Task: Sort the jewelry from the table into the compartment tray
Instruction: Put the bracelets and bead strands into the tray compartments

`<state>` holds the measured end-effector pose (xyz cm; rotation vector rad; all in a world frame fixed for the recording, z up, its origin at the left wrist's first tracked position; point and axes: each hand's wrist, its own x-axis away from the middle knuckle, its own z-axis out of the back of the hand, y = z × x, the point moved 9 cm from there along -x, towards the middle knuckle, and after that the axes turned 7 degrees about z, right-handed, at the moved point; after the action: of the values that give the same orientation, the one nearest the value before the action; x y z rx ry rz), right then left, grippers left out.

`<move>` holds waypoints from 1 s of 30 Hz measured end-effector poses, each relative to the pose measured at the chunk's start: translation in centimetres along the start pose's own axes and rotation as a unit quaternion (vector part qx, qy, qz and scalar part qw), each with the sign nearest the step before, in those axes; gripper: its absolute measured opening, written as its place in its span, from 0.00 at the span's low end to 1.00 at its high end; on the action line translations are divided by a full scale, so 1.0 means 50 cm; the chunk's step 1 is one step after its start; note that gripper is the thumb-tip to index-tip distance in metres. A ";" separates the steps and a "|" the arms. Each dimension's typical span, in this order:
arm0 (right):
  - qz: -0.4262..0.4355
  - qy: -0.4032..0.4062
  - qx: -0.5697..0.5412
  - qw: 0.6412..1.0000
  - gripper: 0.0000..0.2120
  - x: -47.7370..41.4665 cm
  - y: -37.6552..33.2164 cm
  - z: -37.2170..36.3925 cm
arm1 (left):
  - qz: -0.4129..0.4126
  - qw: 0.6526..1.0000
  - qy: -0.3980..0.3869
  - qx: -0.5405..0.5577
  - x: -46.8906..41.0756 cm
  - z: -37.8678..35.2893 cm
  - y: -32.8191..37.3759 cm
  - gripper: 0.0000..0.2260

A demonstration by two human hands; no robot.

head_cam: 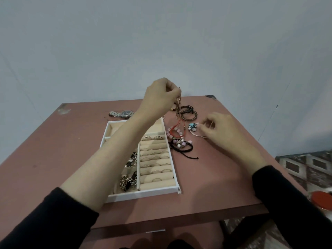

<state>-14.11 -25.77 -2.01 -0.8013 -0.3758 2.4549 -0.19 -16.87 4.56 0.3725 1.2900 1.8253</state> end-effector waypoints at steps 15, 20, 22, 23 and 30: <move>0.012 -0.124 0.131 0.984 0.04 -0.154 -0.005 -0.082 | 0.066 0.989 -0.029 0.129 0.059 0.099 -0.045 0.04; -0.041 0.073 -0.086 0.993 0.01 -0.137 -0.012 0.012 | 0.075 0.986 -0.036 0.146 0.096 0.137 -0.054 0.02; -0.055 0.115 -0.165 0.978 0.01 -0.114 -0.032 0.037 | 0.080 0.984 -0.045 0.153 0.117 0.148 -0.061 0.03; -0.058 0.124 -0.201 0.970 0.01 -0.100 -0.048 0.045 | 0.083 0.982 -0.051 0.160 0.129 0.153 -0.064 0.03; -0.065 0.073 -0.364 0.926 0.02 -0.018 -0.182 0.022 | 0.103 0.979 -0.077 0.156 0.210 0.163 -0.101 0.04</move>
<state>-10.57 -18.86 2.96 -1.1901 -1.2798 2.0948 1.26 -3.10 1.26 0.8298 1.4747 1.7204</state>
